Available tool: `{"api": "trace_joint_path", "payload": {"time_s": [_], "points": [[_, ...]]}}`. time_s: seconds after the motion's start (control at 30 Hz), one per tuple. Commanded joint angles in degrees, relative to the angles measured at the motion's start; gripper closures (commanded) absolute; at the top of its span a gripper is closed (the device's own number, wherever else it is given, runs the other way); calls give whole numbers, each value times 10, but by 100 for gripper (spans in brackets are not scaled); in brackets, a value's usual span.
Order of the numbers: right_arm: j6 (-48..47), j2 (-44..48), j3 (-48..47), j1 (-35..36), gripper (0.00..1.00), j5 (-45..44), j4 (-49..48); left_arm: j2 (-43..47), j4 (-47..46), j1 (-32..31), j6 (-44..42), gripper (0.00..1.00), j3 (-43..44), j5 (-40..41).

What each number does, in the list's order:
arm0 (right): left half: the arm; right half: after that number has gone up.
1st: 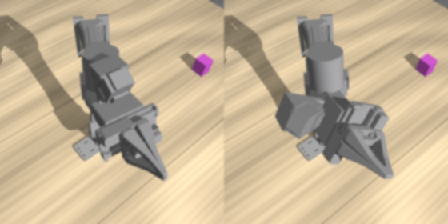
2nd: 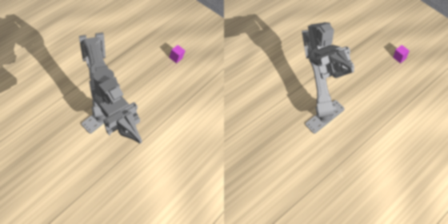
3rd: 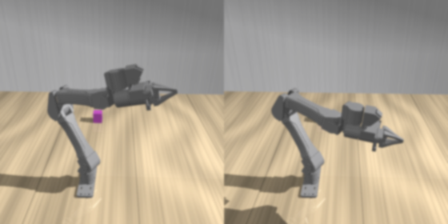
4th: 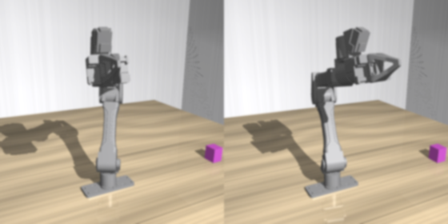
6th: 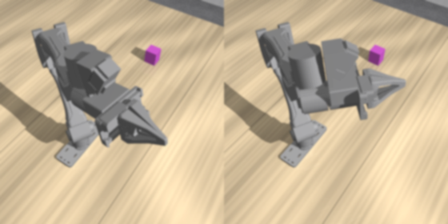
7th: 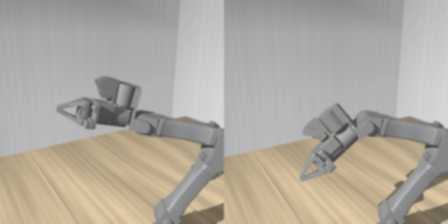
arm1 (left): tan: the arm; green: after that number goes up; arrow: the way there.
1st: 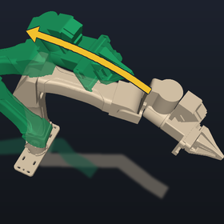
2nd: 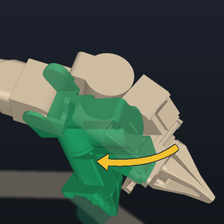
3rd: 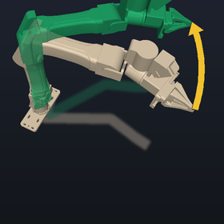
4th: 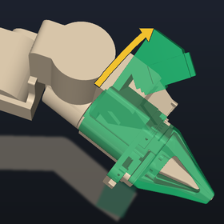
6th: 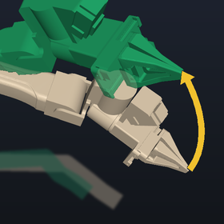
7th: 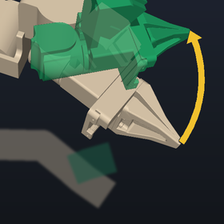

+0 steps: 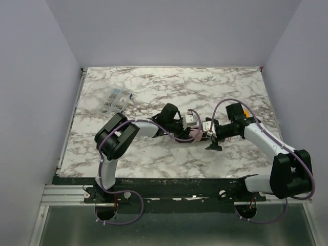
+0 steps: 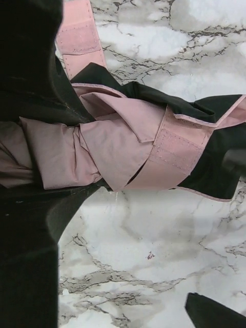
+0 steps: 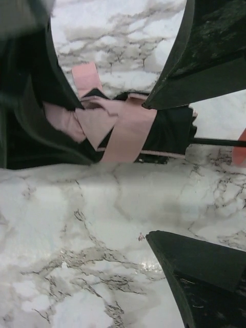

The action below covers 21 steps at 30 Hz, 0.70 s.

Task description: Put away the umbrella

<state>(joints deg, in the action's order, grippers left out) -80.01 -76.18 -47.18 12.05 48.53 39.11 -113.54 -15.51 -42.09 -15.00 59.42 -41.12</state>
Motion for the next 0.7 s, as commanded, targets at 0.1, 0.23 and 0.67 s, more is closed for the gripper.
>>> {"api": "trace_joint_path", "payload": {"time_s": [0.1,0.23,0.67], "points": [[-39,25,61,5,0,-6,-116,-112,256,15,27,100,24,4],[-29,21,88,33,0,-49,-181,-134,293,23,40,100,53,-19],[-4,-67,156,122,26,-235,-291,-200,386,47,74,100,129,-114]]}}
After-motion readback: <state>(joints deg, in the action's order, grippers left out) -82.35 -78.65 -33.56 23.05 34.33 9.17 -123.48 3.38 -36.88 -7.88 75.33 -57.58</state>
